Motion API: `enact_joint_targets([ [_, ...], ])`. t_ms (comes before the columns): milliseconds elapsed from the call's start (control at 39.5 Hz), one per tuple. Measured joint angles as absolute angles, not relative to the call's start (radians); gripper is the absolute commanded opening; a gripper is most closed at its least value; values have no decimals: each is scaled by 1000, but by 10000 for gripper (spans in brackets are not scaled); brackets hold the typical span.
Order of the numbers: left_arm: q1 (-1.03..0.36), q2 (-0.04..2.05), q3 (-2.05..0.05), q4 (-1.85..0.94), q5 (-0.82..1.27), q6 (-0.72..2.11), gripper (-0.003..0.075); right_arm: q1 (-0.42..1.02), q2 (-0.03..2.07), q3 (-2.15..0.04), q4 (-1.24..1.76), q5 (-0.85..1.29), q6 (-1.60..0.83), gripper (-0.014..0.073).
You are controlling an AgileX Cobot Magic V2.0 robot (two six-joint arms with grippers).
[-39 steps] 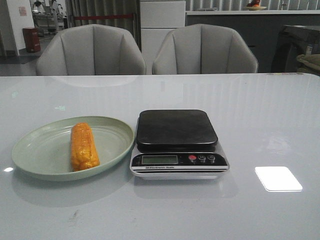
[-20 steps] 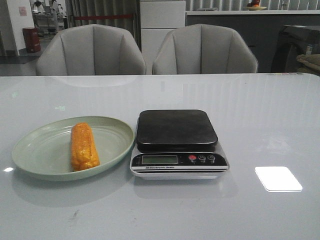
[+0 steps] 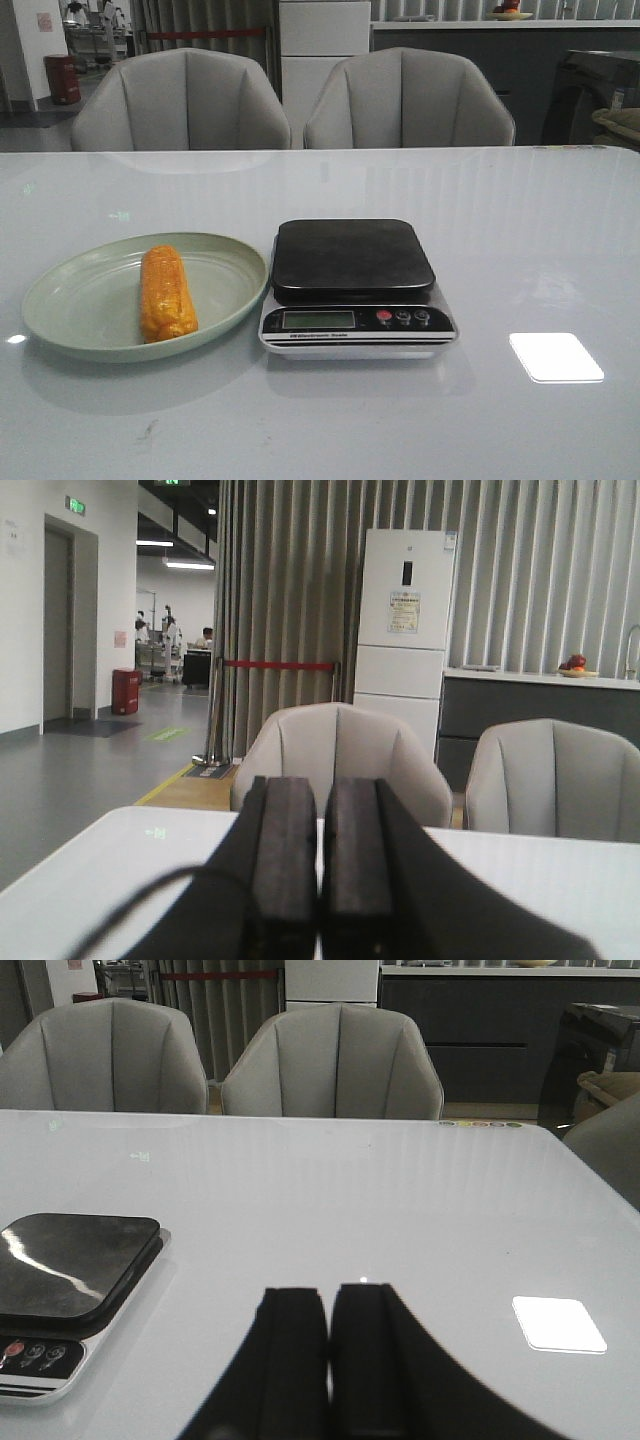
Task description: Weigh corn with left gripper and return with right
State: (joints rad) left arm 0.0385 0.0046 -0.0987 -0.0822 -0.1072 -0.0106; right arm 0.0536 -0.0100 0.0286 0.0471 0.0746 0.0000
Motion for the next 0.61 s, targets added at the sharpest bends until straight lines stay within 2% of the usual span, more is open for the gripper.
enact_joint_targets([
  [304,38,200,-382,-82,247,-11,113,54,-10,29,47,75,0,175],
  [481,38,255,-408,-95,396,-11,113,54,-10,29,47,75,0,175],
  [608,38,257,-408,-95,428,-11,113,54,-10,29,47,75,0,175],
])
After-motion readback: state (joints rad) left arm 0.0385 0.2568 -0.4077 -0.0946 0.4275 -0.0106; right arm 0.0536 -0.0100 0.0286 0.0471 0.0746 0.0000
